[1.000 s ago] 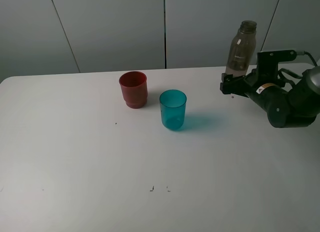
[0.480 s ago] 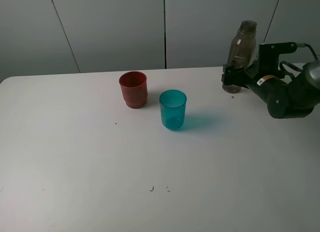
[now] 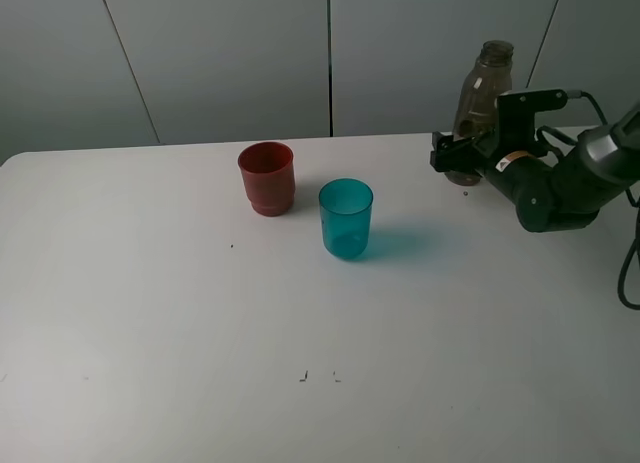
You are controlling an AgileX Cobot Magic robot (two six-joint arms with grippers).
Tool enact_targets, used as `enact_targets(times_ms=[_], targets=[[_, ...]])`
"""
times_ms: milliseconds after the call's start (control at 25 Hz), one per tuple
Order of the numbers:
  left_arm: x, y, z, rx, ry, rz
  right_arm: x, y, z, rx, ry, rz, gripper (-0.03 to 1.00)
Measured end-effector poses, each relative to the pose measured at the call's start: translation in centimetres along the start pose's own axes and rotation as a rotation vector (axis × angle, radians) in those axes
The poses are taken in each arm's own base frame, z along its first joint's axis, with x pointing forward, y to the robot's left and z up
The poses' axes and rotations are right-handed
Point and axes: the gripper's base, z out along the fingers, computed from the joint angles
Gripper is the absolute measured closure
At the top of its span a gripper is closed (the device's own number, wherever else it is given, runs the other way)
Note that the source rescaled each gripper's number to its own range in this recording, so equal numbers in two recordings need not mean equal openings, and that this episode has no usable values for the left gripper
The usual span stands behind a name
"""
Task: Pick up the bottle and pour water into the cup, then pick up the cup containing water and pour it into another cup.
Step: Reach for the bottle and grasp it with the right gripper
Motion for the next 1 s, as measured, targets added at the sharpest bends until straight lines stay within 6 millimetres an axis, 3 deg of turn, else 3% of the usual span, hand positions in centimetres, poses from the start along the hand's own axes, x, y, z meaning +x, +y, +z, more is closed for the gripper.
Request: enact_targets(times_ms=[200,480,1000], targets=[[0.0,0.0,0.0,0.000,0.000,0.000,0.4,0.0,1.0,0.007,-0.003,0.005,-0.03],[0.0,0.0,0.0,0.000,0.000,0.000,-0.5,0.0,1.9,0.008,-0.044,0.006,-0.03],[0.0,0.0,0.0,0.000,0.000,0.000,-0.2,-0.1,2.0,0.012,-0.052,0.011,-0.03]])
